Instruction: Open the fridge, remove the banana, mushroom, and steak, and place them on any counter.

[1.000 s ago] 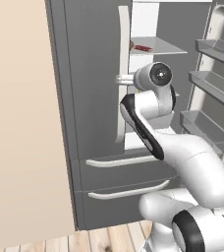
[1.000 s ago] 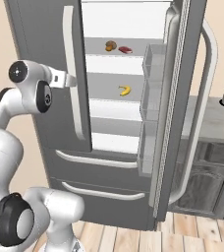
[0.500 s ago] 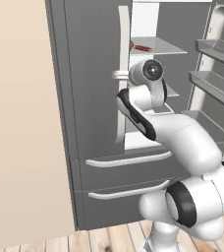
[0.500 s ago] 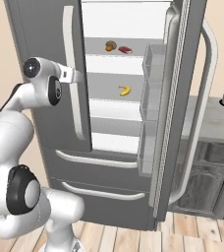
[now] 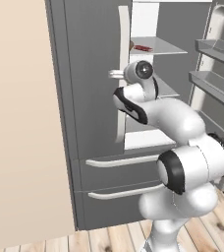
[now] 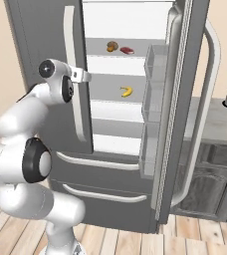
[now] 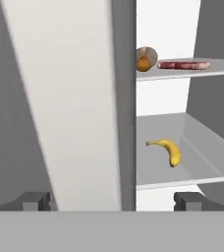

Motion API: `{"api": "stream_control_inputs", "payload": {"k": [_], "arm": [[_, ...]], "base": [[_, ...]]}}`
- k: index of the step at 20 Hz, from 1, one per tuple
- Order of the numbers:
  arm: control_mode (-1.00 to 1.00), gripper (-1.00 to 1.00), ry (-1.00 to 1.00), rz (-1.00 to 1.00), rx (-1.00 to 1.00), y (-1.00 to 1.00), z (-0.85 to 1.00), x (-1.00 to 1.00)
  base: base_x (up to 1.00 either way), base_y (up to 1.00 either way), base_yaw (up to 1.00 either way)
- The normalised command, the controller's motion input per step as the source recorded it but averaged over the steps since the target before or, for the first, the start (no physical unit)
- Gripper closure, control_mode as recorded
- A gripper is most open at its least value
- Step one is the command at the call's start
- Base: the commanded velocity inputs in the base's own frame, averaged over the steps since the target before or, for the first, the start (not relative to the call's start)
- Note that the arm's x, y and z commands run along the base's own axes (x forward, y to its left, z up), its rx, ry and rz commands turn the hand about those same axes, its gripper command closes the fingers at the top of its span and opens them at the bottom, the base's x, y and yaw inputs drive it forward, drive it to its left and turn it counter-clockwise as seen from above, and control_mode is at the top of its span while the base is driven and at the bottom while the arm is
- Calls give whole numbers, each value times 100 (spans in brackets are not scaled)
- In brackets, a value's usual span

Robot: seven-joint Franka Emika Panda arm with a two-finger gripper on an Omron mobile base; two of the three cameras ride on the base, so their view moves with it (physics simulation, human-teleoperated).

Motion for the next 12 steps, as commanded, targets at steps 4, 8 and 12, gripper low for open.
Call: {"api": "stream_control_inputs", "payload": {"k": [4,8,12], "arm": [[-100,-100,0,0,0,7,-20,76],[-100,-100,0,0,0,23,-17,83],[-100,-100,0,0,0,25,-18,80]], "base": [[0,0,0],[0,0,0],[0,0,0]]}}
